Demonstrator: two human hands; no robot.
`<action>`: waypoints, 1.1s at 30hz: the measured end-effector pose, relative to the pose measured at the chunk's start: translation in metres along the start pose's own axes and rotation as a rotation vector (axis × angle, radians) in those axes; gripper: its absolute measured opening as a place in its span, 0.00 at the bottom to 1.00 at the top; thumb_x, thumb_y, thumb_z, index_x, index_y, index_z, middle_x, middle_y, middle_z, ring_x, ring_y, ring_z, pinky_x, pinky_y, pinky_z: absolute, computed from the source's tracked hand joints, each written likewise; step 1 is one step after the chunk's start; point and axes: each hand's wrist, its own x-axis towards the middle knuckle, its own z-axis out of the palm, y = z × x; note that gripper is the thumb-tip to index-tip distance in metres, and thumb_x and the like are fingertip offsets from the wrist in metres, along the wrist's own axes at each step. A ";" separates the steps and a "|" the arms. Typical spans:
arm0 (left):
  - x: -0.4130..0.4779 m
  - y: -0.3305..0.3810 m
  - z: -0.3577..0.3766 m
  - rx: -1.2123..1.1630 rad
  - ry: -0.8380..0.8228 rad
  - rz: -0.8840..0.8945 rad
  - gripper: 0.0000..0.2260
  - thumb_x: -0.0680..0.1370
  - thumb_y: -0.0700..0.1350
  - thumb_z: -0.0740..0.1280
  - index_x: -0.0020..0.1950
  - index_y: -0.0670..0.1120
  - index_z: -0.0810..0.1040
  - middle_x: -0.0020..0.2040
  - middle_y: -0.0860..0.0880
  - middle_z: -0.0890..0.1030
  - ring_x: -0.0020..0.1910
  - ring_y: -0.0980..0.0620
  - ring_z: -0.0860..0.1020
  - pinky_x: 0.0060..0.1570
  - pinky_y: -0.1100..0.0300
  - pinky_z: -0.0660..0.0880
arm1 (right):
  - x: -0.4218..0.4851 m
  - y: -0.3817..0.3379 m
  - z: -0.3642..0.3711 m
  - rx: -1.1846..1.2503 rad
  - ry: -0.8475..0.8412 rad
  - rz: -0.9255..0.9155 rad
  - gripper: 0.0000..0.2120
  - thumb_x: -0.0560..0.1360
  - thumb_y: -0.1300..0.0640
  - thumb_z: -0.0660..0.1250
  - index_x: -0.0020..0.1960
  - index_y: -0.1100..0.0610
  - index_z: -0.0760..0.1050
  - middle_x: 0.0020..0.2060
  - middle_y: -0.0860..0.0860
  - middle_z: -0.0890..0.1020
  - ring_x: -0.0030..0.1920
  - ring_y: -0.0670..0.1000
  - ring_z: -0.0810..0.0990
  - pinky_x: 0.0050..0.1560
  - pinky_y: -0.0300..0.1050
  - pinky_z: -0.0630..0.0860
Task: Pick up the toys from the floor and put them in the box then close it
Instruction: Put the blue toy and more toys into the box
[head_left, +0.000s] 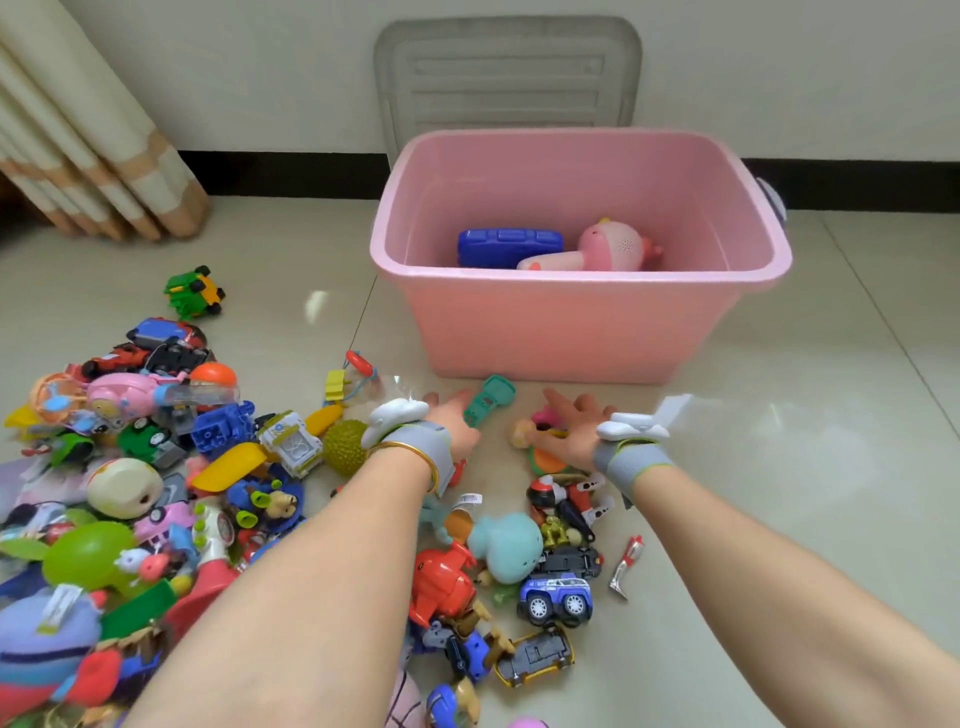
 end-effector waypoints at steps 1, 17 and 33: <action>0.005 -0.001 0.006 0.031 -0.027 0.010 0.28 0.76 0.49 0.59 0.75 0.61 0.54 0.70 0.42 0.64 0.66 0.37 0.68 0.67 0.48 0.67 | 0.002 -0.003 0.001 -0.026 -0.005 -0.001 0.35 0.70 0.26 0.48 0.73 0.40 0.55 0.67 0.54 0.65 0.66 0.63 0.68 0.59 0.55 0.66; 0.017 -0.002 0.039 -0.032 0.017 0.105 0.23 0.76 0.37 0.63 0.71 0.49 0.66 0.67 0.40 0.71 0.62 0.40 0.74 0.58 0.53 0.71 | -0.024 0.008 0.008 0.286 0.101 0.226 0.18 0.81 0.54 0.48 0.68 0.54 0.66 0.66 0.59 0.68 0.63 0.63 0.70 0.60 0.50 0.69; -0.053 -0.019 0.018 0.102 -0.071 -0.112 0.29 0.80 0.46 0.58 0.78 0.55 0.48 0.72 0.41 0.63 0.72 0.40 0.63 0.71 0.53 0.60 | -0.020 -0.003 0.024 0.341 -0.123 0.180 0.29 0.80 0.39 0.45 0.71 0.58 0.62 0.64 0.61 0.74 0.64 0.61 0.72 0.62 0.48 0.66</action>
